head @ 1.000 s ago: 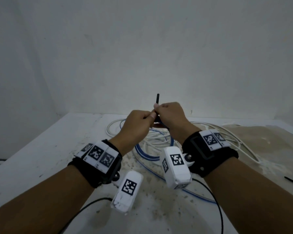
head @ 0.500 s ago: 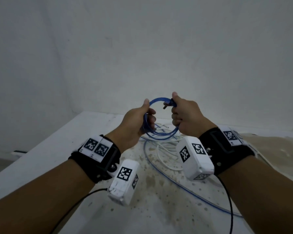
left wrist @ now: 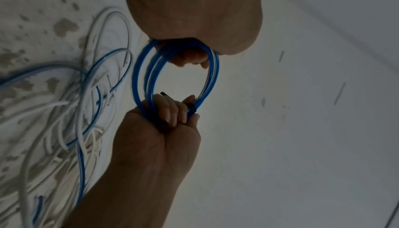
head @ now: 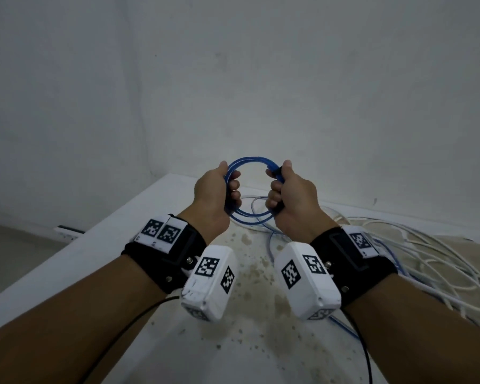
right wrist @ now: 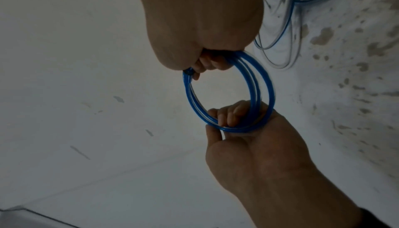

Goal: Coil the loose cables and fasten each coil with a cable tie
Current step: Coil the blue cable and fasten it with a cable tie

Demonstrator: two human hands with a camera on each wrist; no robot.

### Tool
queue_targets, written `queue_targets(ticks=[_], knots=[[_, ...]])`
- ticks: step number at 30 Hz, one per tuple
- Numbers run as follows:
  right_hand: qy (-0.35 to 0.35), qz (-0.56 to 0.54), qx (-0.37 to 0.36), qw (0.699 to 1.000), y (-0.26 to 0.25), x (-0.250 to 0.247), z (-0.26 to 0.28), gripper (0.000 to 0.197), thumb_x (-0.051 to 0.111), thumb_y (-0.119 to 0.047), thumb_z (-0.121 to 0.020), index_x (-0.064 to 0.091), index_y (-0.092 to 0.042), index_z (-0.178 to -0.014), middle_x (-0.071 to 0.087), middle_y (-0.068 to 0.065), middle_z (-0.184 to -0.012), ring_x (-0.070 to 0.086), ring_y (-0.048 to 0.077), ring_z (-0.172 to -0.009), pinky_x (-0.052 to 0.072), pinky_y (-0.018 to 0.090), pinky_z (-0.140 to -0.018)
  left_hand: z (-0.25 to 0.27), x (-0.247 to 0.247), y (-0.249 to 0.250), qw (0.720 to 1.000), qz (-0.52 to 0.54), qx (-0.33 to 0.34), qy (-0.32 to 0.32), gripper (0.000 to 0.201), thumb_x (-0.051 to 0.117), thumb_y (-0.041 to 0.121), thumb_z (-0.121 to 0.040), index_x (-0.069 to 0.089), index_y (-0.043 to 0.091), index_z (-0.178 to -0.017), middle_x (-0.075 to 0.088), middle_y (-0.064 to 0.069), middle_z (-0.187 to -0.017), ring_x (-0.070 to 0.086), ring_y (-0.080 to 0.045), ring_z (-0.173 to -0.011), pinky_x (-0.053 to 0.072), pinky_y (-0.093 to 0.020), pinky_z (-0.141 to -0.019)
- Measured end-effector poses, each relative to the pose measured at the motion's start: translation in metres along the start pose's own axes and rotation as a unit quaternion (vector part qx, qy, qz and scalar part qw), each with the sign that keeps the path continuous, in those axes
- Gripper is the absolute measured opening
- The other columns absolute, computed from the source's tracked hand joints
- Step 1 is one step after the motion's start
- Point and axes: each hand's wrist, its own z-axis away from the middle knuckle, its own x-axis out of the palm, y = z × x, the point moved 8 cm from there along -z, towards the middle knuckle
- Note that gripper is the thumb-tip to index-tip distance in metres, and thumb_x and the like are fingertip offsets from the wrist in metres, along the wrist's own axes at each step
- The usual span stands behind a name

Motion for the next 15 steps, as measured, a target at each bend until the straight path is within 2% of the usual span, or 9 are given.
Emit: queue_targets(ticks=[3, 5, 7, 8, 10, 12, 15], knots=[[-0.040, 0.020, 0.023, 0.999, 0.018, 0.015, -0.006, 0.043, 0.045, -0.039, -0.103, 0.067, -0.004, -0.093, 0.045, -0.001, -0.058, 0.039, 0.011, -0.047, 0.039, 0.024, -0.049, -0.010, -0.022, 0.009, 0.998, -0.013, 0.025, 0.052, 0.040, 0.042, 0.039, -0.104, 0.057, 0.012, -0.078, 0.036, 0.007, -0.048, 0.026, -0.008, -0.037, 0.025, -0.021, -0.041], [-0.097, 0.093, 0.037, 0.990, 0.028, 0.025, -0.009, 0.042, 0.046, -0.038, -0.103, 0.069, -0.004, -0.097, 0.062, 0.003, -0.066, 0.058, 0.016, -0.058, 0.054, 0.030, -0.061, -0.020, -0.041, 0.018, 0.994, -0.036, 0.047, 0.093, 0.043, 0.043, 0.042, -0.103, 0.060, 0.011, -0.077, 0.037, 0.005, -0.051, 0.026, -0.008, -0.034, 0.025, -0.021, -0.038], [-0.149, 0.185, 0.051, 0.970, 0.035, 0.032, -0.011, 0.035, 0.050, -0.034, -0.102, 0.071, -0.006, -0.101, 0.074, 0.005, -0.083, 0.070, 0.018, -0.075, 0.058, 0.035, -0.074, -0.030, -0.061, 0.024, 0.989, -0.065, 0.057, 0.117, 0.045, 0.044, 0.044, -0.102, 0.064, 0.012, -0.078, 0.038, 0.004, -0.056, 0.027, -0.008, -0.035, 0.026, -0.020, -0.038], [-0.170, 0.208, 0.063, 0.961, 0.038, 0.036, -0.013, 0.030, 0.053, -0.030, -0.101, 0.070, -0.006, -0.103, 0.076, 0.006, -0.089, 0.071, 0.018, -0.080, 0.059, 0.035, -0.074, -0.034, -0.069, 0.025, 0.988, -0.075, 0.055, 0.121, 0.045, 0.045, 0.044, -0.102, 0.066, 0.012, -0.079, 0.038, 0.004, -0.057, 0.027, -0.009, -0.037, 0.027, -0.020, -0.038], [-0.193, 0.213, 0.086, 0.954, 0.046, 0.044, -0.021, 0.024, 0.057, -0.022, -0.099, 0.068, -0.002, -0.106, 0.074, 0.007, -0.089, 0.071, 0.019, -0.079, 0.059, 0.033, -0.067, -0.043, -0.081, 0.025, 0.989, -0.078, 0.040, 0.118, 0.044, 0.047, 0.044, -0.102, 0.068, 0.011, -0.082, 0.041, 0.004, -0.059, 0.029, -0.009, -0.041, 0.031, -0.019, -0.041], [-0.188, 0.212, 0.100, 0.954, 0.056, 0.052, -0.034, 0.021, 0.056, -0.017, -0.099, 0.067, 0.000, -0.107, 0.072, 0.008, -0.086, 0.069, 0.020, -0.075, 0.060, 0.034, -0.065, -0.054, -0.092, 0.023, 0.992, -0.057, 0.017, 0.108, 0.046, 0.047, 0.046, -0.101, 0.067, 0.008, -0.083, 0.051, 0.001, -0.064, 0.041, -0.010, -0.046, 0.041, -0.019, -0.046], [-0.169, 0.211, 0.112, 0.956, 0.075, 0.066, -0.063, 0.019, 0.057, -0.015, -0.099, 0.066, 0.001, -0.105, 0.071, 0.008, -0.084, 0.068, 0.021, -0.073, 0.061, 0.036, -0.069, -0.071, -0.117, 0.018, 0.991, -0.056, -0.006, 0.124, 0.053, 0.040, 0.051, -0.102, 0.062, 0.004, -0.089, 0.060, -0.007, -0.074, 0.058, -0.018, -0.064, 0.055, -0.028, -0.066]])
